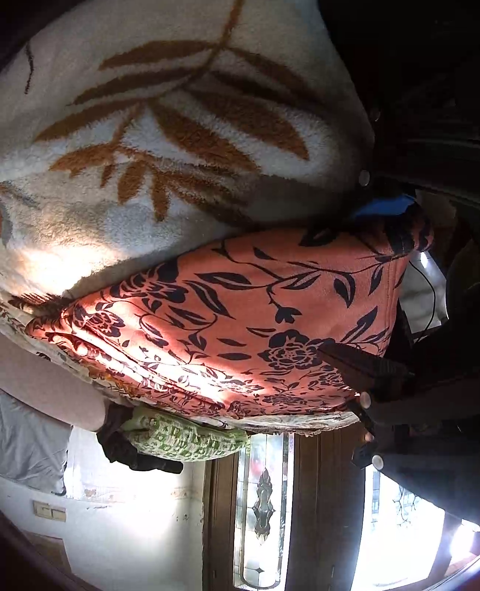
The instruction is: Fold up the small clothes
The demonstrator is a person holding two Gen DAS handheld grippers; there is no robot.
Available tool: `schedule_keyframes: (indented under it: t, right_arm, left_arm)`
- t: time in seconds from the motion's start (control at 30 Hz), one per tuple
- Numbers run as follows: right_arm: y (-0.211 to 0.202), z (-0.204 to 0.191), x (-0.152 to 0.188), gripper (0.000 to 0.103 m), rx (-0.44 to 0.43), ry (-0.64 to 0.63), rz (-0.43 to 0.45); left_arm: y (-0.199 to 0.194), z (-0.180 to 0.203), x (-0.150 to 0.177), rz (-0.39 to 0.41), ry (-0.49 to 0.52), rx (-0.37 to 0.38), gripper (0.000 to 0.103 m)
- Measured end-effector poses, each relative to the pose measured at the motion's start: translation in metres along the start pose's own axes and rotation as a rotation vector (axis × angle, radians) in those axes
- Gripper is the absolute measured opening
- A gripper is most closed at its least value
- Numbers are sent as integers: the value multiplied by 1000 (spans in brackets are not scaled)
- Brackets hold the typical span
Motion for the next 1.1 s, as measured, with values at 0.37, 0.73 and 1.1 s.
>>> schedule_keyframes:
  t: [0.37, 0.73, 1.1]
  right_arm:
    - [-6, -5, -6, 12, 8, 2, -1]
    - [2, -5, -16, 8, -38, 33, -67]
    - [-69, -128, -185, 6, -238, -159, 197]
  left_arm:
    - [2, -3, -5, -30, -15, -26, 11]
    - [-13, 13, -22, -15, 40, 56, 7]
    - [-113, 71, -242, 335, 147, 173, 12]
Point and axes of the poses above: each gripper's, at about its wrist camera, not at the fingertips, and y roughly the way its jaws point, z to its right, x to its underside, the point moved 5 cm from there along y, roughly the way its jaws point, and after that the axes turned 13 degrees about -z, right-handed, at the moved point
